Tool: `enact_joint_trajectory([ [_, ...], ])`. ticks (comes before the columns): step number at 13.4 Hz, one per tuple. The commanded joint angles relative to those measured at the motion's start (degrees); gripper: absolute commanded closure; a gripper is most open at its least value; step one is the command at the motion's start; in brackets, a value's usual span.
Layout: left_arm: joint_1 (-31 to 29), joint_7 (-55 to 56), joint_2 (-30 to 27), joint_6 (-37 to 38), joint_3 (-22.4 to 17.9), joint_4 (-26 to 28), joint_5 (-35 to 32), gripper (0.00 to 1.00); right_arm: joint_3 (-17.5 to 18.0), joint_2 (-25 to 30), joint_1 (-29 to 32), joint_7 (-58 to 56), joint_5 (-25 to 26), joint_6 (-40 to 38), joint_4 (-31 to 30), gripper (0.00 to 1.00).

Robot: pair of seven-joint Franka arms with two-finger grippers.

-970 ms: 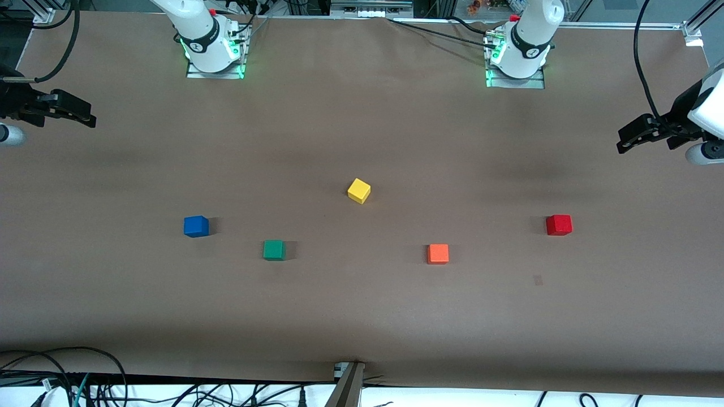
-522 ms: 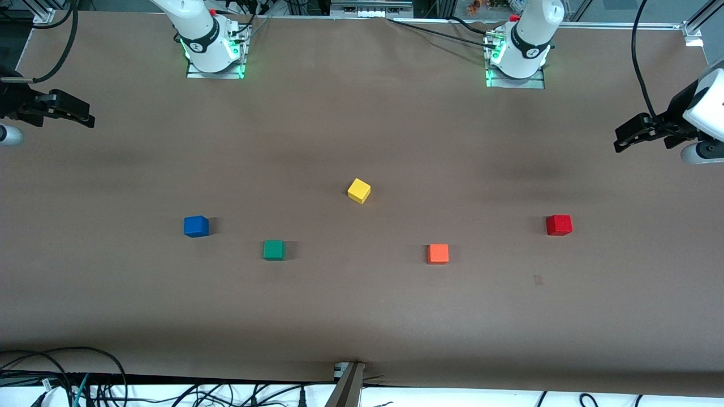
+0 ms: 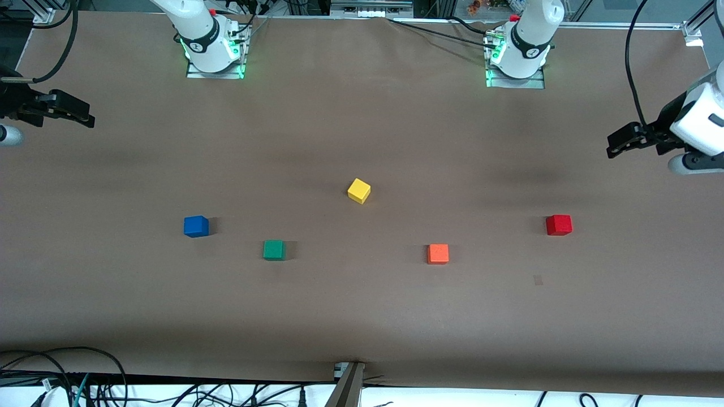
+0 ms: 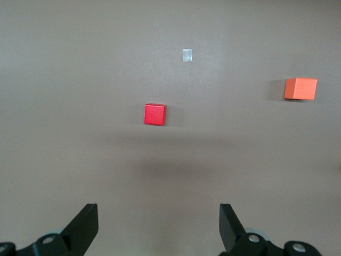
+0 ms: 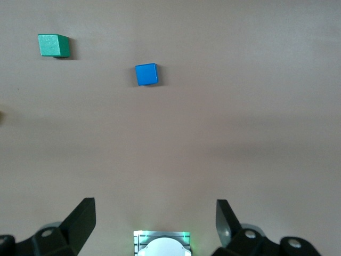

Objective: Pass red block to right arm, stack on blue
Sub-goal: 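Move the left gripper down over the red cube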

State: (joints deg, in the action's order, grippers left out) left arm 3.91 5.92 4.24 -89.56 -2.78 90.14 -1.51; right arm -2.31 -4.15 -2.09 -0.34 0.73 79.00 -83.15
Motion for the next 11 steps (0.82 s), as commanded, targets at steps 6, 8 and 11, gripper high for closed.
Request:
enact_joint_trajectory([
  [6,-3.0,-2.1,6.0,1.4,-0.5,-2.6,-0.9,0.00,0.1,-0.6,0.6,-0.6,-0.7,-0.4,1.4,0.00],
  [8,-4.7,-7.3,6.2,1.0,-0.5,-1.6,-0.7,0.00,0.1,-0.6,0.6,-0.5,-0.8,-0.4,1.4,0.00],
  [11,-9.6,-13.6,6.3,-4.8,-0.4,4.3,2.5,0.00,0.1,-0.6,0.6,-0.5,-0.8,-0.4,1.4,0.00],
])
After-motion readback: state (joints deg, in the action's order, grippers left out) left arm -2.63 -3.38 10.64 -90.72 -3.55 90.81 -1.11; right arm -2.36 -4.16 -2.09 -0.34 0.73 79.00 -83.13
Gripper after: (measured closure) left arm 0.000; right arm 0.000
